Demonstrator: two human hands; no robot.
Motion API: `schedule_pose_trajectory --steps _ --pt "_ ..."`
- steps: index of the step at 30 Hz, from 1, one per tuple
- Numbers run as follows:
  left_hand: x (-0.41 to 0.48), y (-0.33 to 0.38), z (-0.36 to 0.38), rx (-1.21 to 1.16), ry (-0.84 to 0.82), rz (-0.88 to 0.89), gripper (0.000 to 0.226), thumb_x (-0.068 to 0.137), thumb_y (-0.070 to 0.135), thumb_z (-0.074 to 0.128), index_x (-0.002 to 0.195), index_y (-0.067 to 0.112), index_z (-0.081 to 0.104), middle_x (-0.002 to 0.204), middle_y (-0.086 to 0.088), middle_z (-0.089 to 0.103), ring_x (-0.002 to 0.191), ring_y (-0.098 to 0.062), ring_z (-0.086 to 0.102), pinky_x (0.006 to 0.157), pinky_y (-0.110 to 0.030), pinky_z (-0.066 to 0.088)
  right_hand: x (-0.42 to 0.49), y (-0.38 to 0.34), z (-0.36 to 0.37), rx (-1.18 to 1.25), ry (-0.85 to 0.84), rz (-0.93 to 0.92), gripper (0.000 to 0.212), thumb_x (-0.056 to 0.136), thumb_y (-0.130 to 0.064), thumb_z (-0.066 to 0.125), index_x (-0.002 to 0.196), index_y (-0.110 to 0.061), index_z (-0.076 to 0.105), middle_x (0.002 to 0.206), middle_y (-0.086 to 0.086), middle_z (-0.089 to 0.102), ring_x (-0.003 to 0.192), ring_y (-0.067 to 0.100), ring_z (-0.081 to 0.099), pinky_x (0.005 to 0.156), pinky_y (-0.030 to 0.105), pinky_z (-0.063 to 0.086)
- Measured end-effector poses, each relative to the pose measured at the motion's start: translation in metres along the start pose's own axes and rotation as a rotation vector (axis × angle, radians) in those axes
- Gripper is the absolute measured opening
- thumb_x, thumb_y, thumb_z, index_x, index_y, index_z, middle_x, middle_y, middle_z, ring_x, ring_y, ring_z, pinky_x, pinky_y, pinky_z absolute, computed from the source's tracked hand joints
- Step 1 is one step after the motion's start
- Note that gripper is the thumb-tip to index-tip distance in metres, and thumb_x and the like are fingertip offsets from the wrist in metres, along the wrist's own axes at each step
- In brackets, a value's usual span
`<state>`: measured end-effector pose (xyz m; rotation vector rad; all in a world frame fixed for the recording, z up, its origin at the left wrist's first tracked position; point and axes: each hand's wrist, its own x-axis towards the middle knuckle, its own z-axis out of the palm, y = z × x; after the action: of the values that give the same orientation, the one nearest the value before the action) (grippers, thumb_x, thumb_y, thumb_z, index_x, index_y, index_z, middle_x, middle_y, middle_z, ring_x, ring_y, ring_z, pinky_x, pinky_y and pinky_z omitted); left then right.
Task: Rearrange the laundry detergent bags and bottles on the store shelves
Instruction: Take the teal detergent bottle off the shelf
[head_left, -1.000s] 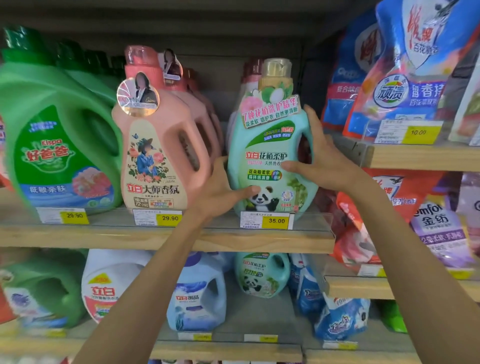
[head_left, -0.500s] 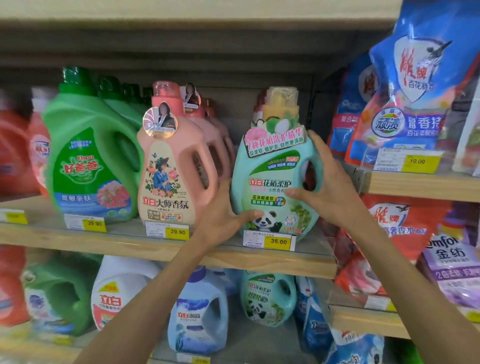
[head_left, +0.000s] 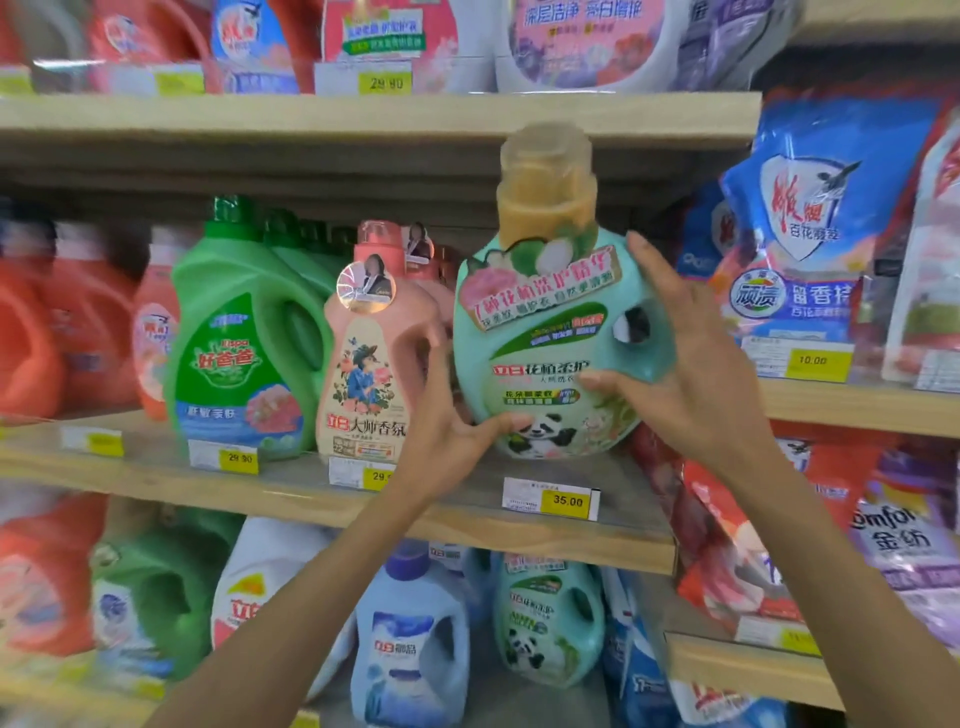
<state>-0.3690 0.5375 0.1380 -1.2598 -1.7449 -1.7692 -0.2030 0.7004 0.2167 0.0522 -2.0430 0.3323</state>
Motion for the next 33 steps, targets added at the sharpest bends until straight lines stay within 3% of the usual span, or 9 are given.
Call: schedule_pose_trajectory --steps 2,7,10,16,20,24,28,31,33 --pt "-0.006 0.01 -0.01 -0.029 0.01 0.0 0.085 0.073 -0.004 0.085 0.14 0.016 0.034 0.127 0.022 0.057 0.122 -0.007 0.061 0.092 -0.031 0.058 -0.002 -0.01 -0.004 0.032 0.006 0.027 0.113 0.064 -0.048 0.085 0.148 -0.061 0.01 0.13 -0.002 0.048 0.105 -0.001 0.044 0.089 0.037 0.049" --pt "-0.041 0.026 -0.037 -0.155 0.013 -0.056 0.082 0.073 0.024 0.085 0.142 0.019 0.04 0.131 0.006 0.063 0.123 -0.019 0.062 0.092 -0.039 0.058 -0.019 -0.03 0.0 0.175 -0.006 0.09 0.108 0.064 -0.057 0.083 0.151 -0.053 0.02 0.131 -0.016 0.05 0.118 -0.003 0.049 0.098 0.042 0.051" --pt "-0.069 0.028 -0.052 -0.184 0.008 -0.11 0.076 0.076 0.031 0.08 0.141 0.014 0.043 0.132 -0.005 0.062 0.122 -0.021 0.063 0.094 -0.043 0.057 -0.035 -0.039 0.011 0.257 -0.029 0.123 0.104 0.064 -0.061 0.083 0.151 -0.051 0.026 0.134 -0.012 0.055 0.123 0.005 0.054 0.101 0.045 0.05" --pt "-0.13 0.02 -0.075 -0.22 -0.027 -0.304 0.065 0.078 0.039 0.076 0.135 0.022 0.049 0.123 0.005 0.069 0.114 -0.014 0.068 0.086 -0.032 0.059 -0.079 -0.06 0.037 0.414 -0.12 0.262 0.099 0.062 -0.046 0.089 0.148 -0.043 0.039 0.137 -0.013 0.057 0.119 0.009 0.06 0.096 0.03 0.055" --pt "-0.171 0.013 -0.086 -0.209 -0.044 -0.413 0.066 0.075 0.046 0.075 0.132 0.022 0.052 0.121 0.005 0.07 0.111 -0.012 0.069 0.088 -0.031 0.059 -0.112 -0.066 0.056 0.442 -0.184 0.382 0.102 0.055 -0.053 0.092 0.145 -0.041 0.045 0.134 -0.019 0.06 0.118 0.004 0.061 0.099 0.039 0.053" --pt "-0.214 0.009 -0.094 -0.223 -0.049 -0.535 0.067 0.075 0.046 0.075 0.131 0.017 0.054 0.114 0.003 0.073 0.104 -0.015 0.072 0.084 -0.034 0.06 -0.15 -0.075 0.067 0.457 -0.282 0.503 0.101 0.058 -0.05 0.09 0.146 -0.044 0.042 0.13 -0.013 0.064 0.109 0.003 0.065 0.094 0.031 0.053" --pt "-0.259 0.004 -0.099 -0.228 -0.054 -0.621 0.06 0.074 0.044 0.076 0.124 0.018 0.057 0.113 0.0 0.072 0.104 -0.019 0.071 0.084 -0.041 0.06 -0.194 -0.085 0.076 0.466 -0.369 0.556 0.096 0.065 -0.046 0.089 0.147 -0.046 0.038 0.139 -0.021 0.056 0.117 -0.003 0.059 0.095 0.026 0.051" --pt "-0.294 -0.002 -0.102 -0.224 -0.085 -0.699 0.062 0.075 0.044 0.078 0.129 0.022 0.056 0.116 0.001 0.072 0.105 -0.019 0.071 0.085 -0.043 0.061 -0.231 -0.095 0.078 0.456 -0.378 0.642 0.098 0.066 -0.043 0.087 0.149 -0.046 0.036 0.139 -0.022 0.055 0.112 -0.006 0.06 0.084 0.011 0.05" --pt "-0.315 -0.006 -0.103 -0.219 -0.096 -0.748 0.067 0.074 0.045 0.078 0.131 0.019 0.055 0.118 0.0 0.072 0.107 -0.019 0.071 0.088 -0.045 0.059 -0.256 -0.101 0.08 0.475 -0.394 0.699 0.099 0.065 -0.043 0.087 0.149 -0.046 0.035 0.139 -0.023 0.055 0.114 -0.004 0.06 0.088 0.015 0.053"
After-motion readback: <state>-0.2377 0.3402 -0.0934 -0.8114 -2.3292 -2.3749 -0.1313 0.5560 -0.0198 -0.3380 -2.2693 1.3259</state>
